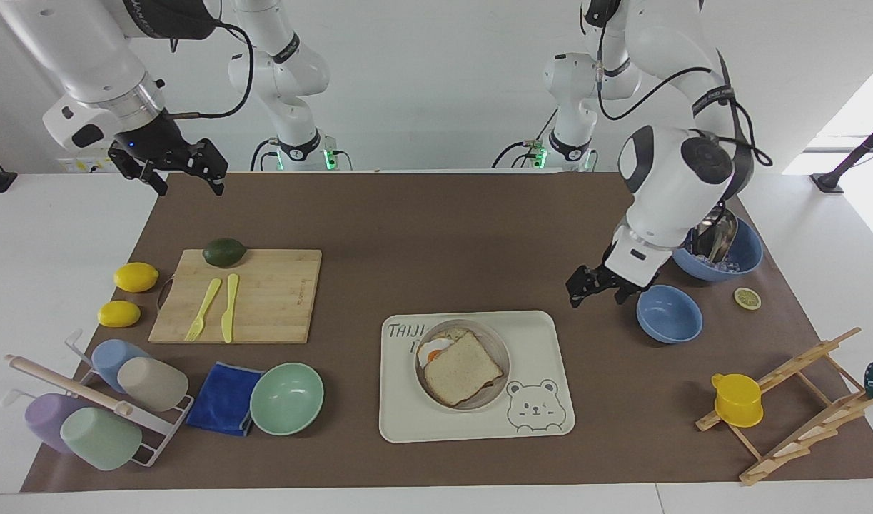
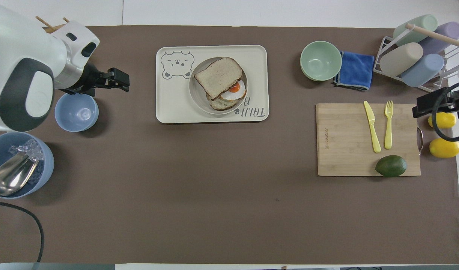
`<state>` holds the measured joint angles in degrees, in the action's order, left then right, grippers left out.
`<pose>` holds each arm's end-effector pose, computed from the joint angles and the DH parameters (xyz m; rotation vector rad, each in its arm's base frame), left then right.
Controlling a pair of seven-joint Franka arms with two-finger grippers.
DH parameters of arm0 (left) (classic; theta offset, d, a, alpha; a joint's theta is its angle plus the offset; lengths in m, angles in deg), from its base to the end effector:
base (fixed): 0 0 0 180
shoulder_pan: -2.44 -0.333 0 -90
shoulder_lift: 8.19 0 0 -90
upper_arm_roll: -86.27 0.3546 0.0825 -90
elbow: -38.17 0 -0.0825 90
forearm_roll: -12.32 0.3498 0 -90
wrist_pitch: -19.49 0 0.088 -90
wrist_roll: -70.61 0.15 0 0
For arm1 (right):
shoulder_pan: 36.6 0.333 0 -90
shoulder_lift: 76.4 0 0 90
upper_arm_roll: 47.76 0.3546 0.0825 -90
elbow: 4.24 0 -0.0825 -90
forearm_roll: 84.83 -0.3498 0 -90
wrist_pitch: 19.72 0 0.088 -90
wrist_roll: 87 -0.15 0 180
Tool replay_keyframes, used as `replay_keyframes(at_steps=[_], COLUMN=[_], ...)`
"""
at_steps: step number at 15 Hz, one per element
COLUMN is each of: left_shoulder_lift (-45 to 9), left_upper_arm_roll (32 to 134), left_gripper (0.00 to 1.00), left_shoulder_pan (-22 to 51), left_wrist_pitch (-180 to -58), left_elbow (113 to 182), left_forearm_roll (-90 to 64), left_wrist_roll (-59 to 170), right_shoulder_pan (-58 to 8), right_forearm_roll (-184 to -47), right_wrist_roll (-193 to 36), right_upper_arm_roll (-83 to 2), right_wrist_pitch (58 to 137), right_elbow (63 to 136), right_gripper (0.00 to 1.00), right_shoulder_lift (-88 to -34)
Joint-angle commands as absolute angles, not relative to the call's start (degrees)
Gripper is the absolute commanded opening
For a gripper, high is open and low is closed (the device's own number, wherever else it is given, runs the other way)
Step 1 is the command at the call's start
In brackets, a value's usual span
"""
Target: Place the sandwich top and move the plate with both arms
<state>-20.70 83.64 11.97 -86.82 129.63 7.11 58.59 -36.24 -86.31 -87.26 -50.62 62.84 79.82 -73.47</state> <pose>0.5954 -0.1369 0.5114 3.0371 0.0343 0.0298 0.5214 -0.0178 0.6274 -3.1138 0.0714 0.1196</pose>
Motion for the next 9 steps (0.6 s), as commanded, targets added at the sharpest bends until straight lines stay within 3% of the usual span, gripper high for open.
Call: replay_keyframes(at_steps=[1,6,9], left_shoulder_lift=[-14.7,-3.7,-2.0], left_upper_arm_roll=[83.4,83.4,83.4], left_gripper=[1.0,1.0,1.0], left_shoulder_pan=[9.7,9.7,9.8], left_wrist_pitch=[-80.6,-73.7,-74.2], left_elbow=[131.6,139.5,141.3], left_forearm_roll=[8.4,8.4,8.4], left_wrist_roll=[60.0,59.5,60.1], right_shoulder_pan=[-36.6,-36.6,-36.6], right_forearm_roll=[-85.7,-85.7,-85.6], right_wrist_roll=[-87.9,-87.8,-87.8], right_upper_arm_roll=[-50.0,-50.0,-50.1], right_wrist_pitch=[63.9,63.9,63.9], right_elbow=[80.2,80.2,80.2], right_gripper=[1.0,1.0,1.0], right_shoulder_lift=[-74.0,-74.0,-74.0])
